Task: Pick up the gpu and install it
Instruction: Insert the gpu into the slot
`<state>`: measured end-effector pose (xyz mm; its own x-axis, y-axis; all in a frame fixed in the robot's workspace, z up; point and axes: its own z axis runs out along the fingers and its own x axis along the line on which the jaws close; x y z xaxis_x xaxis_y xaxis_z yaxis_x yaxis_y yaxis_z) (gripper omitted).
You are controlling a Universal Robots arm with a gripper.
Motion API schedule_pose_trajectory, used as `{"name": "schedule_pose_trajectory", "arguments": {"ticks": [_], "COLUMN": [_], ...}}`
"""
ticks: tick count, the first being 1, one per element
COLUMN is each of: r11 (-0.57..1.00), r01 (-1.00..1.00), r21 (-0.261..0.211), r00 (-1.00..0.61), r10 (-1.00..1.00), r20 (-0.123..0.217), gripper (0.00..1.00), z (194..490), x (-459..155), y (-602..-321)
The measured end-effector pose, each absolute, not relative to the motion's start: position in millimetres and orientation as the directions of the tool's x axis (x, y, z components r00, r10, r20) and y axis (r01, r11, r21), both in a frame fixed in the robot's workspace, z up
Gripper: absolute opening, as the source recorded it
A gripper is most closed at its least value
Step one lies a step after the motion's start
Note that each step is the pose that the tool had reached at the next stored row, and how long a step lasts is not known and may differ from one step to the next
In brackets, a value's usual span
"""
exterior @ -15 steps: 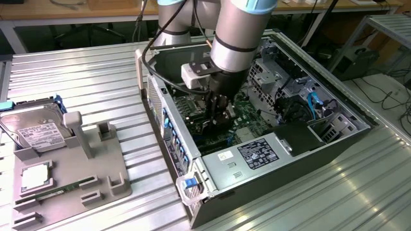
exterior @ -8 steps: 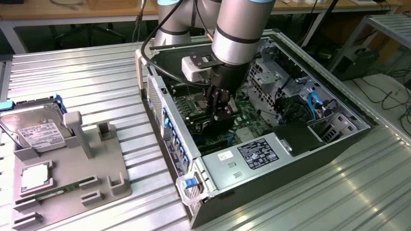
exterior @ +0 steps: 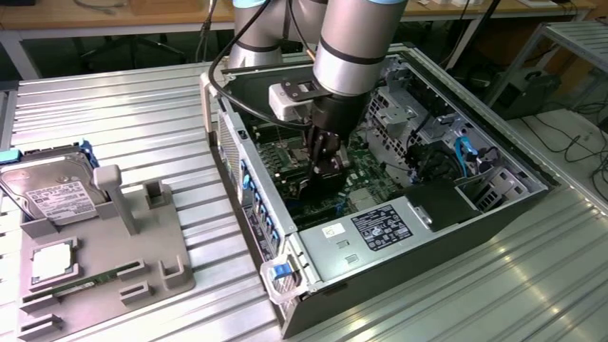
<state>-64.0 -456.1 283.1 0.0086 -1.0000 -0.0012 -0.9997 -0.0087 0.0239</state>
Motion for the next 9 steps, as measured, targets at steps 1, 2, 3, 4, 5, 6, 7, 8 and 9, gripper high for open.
{"name": "schedule_pose_trajectory", "arguments": {"ticks": [1, 2, 3, 4, 5, 6, 7, 8, 9], "r11": [-0.009, -0.009, -0.009, -0.009, -0.009, -0.009, -0.009, -0.009, -0.009], "r01": [-1.000, -1.000, -1.000, -1.000, -1.000, -1.000, -1.000, -1.000, -1.000], "r21": [0.024, 0.024, 0.024, 0.024, 0.024, 0.024, 0.024, 0.024, 0.024], "r00": [0.009, 0.009, 0.009, 0.009, 0.009, 0.009, 0.009, 0.009, 0.009], "r10": [-1.000, -1.000, -1.000, -1.000, -1.000, -1.000, -1.000, -1.000, -1.000], "r20": [-0.001, -0.001, -0.001, -0.001, -0.001, -0.001, -0.001, -0.001, -0.001], "gripper": [0.14, 0.11, 0.11, 0.11, 0.11, 0.11, 0.11, 0.11, 0.11], "z": [283.1, 283.1, 283.1, 283.1, 283.1, 283.1, 283.1, 283.1, 283.1], "x": [-64.0, -64.0, -64.0, -64.0, -64.0, -64.0, -64.0, -64.0, -64.0], "y": [-456.1, -456.1, -456.1, -456.1, -456.1, -456.1, -456.1, -456.1, -456.1]}}
